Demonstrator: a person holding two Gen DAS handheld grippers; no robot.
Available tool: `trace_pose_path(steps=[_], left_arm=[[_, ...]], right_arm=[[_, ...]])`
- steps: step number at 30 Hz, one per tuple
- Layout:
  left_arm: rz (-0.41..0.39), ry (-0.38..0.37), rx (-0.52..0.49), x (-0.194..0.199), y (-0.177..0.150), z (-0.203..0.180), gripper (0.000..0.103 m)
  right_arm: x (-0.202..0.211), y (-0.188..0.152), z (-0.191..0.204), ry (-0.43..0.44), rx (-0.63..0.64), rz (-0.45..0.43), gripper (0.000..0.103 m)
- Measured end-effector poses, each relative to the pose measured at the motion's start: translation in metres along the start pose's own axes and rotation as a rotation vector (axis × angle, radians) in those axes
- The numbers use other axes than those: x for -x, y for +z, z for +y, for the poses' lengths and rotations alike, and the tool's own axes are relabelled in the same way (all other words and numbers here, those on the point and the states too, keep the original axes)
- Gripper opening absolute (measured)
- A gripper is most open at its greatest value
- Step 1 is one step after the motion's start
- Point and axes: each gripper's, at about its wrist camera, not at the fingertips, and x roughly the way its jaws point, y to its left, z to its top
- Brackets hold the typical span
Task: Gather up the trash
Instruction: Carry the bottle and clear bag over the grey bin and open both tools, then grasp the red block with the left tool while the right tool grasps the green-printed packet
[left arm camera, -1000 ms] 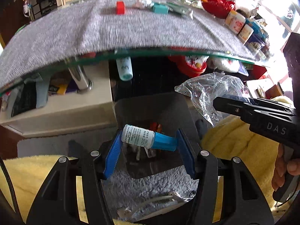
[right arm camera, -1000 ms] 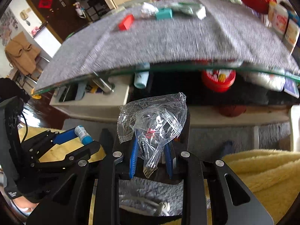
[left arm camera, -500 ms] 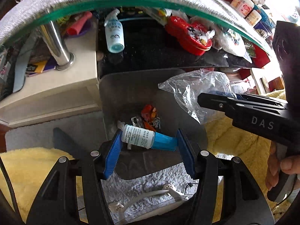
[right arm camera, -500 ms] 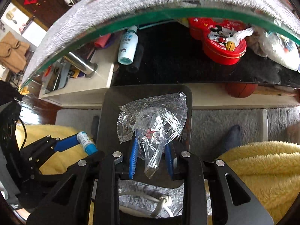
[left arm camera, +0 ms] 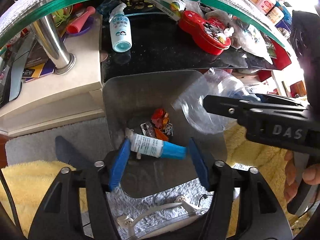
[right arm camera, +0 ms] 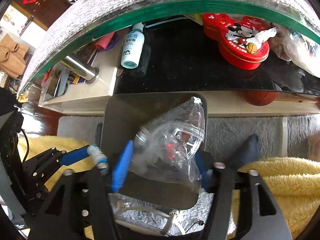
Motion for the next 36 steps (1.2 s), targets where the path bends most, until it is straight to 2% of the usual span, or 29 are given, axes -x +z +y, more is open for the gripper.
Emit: trace_pose_path(steps=[2, 6, 9, 14, 16, 18, 19, 27, 36], left_arm=[[-0.008, 0.005, 0.005, 0.002, 0.000, 0.002, 0.074], [-0.024, 0.012, 0.008, 0.007, 0.001, 0.005, 0.081], [-0.034, 0.022, 0.006, 0.012, 0.001, 0.004, 0.087], [-0.066, 0.027, 0.011, 0.027, 0.003, 0.007, 0.095], [-0.085, 0.025, 0.021, 0.037, 0.006, 0.010, 0.095], [-0.104, 0.024, 0.029, 0.046, 0.009, 0.012, 0.095], [-0.116, 0.028, 0.032, 0.052, 0.010, 0.013, 0.095], [-0.195, 0.036, 0.049, 0.092, 0.026, 0.019, 0.095], [-0.252, 0.048, 0.041, 0.114, 0.056, 0.020, 0.095]], right_arm=[[0.002, 0.001, -0.002, 0.004, -0.010, -0.004, 0.070], [0.007, 0.004, -0.001, 0.030, -0.020, -0.017, 0.071], [0.013, 0.007, 0.001, 0.018, -0.017, -0.036, 0.076], [0.023, 0.011, 0.002, -0.006, -0.015, -0.058, 0.078], [0.029, 0.013, 0.001, -0.017, -0.020, -0.071, 0.080], [0.038, 0.015, 0.001, -0.027, -0.023, -0.095, 0.090], [0.044, 0.016, 0.001, -0.033, -0.020, -0.113, 0.091], [0.082, 0.032, 0.007, -0.028, -0.002, -0.203, 0.091], [0.105, 0.066, 0.004, -0.037, -0.003, -0.273, 0.091]])
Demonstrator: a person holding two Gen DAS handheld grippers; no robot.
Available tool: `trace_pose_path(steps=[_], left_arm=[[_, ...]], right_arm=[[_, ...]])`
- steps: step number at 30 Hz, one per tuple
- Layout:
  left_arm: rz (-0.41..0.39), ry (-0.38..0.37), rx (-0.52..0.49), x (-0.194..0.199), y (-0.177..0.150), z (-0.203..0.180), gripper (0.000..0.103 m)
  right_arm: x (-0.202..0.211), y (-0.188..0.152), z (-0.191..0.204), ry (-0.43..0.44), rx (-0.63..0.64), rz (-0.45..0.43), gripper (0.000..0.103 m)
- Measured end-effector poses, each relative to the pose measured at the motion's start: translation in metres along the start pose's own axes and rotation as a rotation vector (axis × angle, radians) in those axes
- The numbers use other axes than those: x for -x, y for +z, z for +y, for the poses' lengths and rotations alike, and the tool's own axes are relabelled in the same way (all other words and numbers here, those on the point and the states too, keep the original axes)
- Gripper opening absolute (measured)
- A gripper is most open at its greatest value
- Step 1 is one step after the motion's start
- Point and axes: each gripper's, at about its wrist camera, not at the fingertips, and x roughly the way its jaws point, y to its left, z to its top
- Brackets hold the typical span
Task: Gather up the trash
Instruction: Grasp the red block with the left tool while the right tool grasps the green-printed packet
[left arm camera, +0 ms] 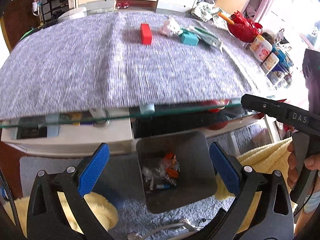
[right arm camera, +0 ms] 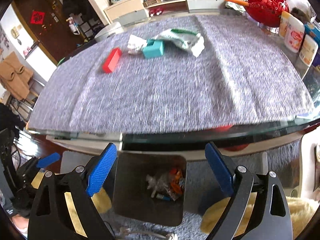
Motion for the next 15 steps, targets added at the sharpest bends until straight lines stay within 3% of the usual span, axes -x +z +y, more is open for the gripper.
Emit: trace_pose_path(steps=[15], left_arm=[[-0.028, 0.022, 0.011, -0.029, 0.089, 0.010, 0.095]], right_arm=[[-0.027, 0.073, -0.035, -0.095, -0.003, -0.047, 0.088]])
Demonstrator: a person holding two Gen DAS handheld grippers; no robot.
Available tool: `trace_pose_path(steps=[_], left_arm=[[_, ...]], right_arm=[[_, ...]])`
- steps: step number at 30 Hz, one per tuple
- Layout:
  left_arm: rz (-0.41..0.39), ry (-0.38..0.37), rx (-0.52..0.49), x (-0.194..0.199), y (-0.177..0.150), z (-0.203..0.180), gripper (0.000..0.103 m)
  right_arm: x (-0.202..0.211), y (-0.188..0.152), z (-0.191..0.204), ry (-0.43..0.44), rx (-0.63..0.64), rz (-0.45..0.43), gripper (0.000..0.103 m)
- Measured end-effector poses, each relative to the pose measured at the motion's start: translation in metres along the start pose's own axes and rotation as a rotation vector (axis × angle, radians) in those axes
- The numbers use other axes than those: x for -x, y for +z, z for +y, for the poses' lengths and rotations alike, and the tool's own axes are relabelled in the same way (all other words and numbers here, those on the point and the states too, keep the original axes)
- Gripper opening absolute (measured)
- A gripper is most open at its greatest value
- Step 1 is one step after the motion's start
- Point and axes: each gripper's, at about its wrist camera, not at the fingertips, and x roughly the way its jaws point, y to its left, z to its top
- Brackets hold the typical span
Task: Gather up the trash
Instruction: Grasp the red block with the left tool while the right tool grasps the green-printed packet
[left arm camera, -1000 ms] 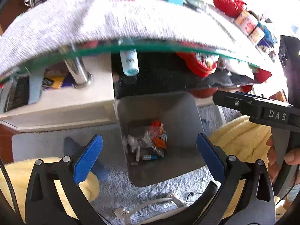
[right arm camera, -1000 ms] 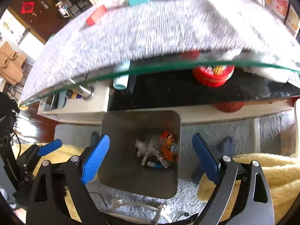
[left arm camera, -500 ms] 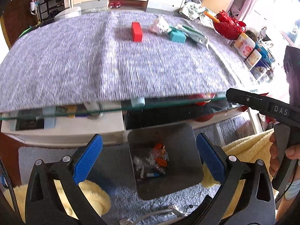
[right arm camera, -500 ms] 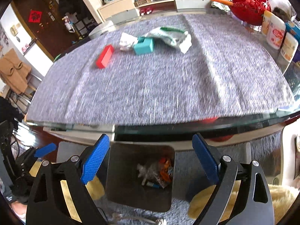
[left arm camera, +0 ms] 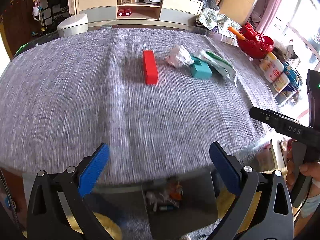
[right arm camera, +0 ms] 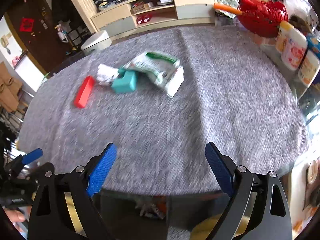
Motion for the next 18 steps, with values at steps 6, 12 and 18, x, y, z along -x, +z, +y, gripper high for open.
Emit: trace_pose_path(steps=[6, 12, 18], left_arm=[[-0.006, 0.002, 0.002, -0.024, 0.037, 0.001, 0.084], [0.023, -0.005, 0.003, -0.051, 0.061, 0.003, 0.072], [0.043, -0.001, 0.011, -0.074, 0.079, 0.005, 0.066]], right_arm=[[-0.026, 0.029, -0.008, -0.012, 0.024, 0.007, 0.068], [-0.050, 0.046, -0.006, -0.018, 0.041, 0.011, 0.067], [-0.065, 0.063, -0.004, -0.011, 0.061, 0.013, 0.062]])
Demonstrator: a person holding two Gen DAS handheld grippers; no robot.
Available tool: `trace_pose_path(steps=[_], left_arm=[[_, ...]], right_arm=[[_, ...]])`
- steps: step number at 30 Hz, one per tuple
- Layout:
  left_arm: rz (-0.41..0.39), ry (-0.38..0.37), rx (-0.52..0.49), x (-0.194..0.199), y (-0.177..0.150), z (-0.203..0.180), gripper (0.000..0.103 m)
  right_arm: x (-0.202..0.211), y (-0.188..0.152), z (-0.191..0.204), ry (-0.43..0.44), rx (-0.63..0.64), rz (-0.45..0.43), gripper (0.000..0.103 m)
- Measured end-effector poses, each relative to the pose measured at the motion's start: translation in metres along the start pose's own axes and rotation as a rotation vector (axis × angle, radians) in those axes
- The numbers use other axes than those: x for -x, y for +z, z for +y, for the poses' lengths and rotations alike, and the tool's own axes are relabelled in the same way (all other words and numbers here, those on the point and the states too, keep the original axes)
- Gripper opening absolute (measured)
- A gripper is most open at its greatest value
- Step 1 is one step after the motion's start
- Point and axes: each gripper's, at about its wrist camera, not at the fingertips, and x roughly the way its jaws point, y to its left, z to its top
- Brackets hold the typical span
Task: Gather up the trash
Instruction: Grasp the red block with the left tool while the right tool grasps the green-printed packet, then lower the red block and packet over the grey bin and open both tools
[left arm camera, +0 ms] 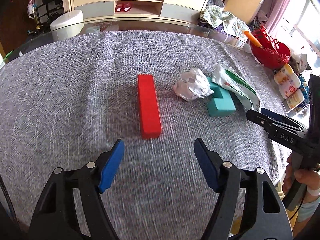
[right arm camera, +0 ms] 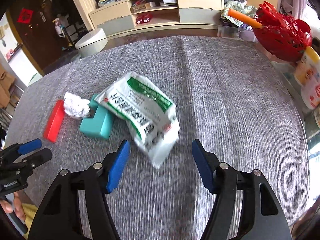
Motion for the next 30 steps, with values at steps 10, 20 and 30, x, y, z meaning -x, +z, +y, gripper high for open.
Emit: trace_pose_path(steps=[10, 20, 30], left_arm=[[-0.002, 0.006, -0.013, -0.021, 0.030, -0.002, 0.033], [-0.002, -0.001, -0.037, -0.014, 0.023, -0.012, 0.019], [-0.052, -0.004, -0.062, 0.045, -0.020, -0.026, 0.019]], right_arm=[[-0.018, 0.027, 0.010, 0.007, 0.031, -0.023, 0.058], [0.004, 0.019, 0.003, 0.023, 0.019, -0.043, 0.033], [0.067, -0.013, 0.012, 0.049, 0.016, -0.088, 0.033]])
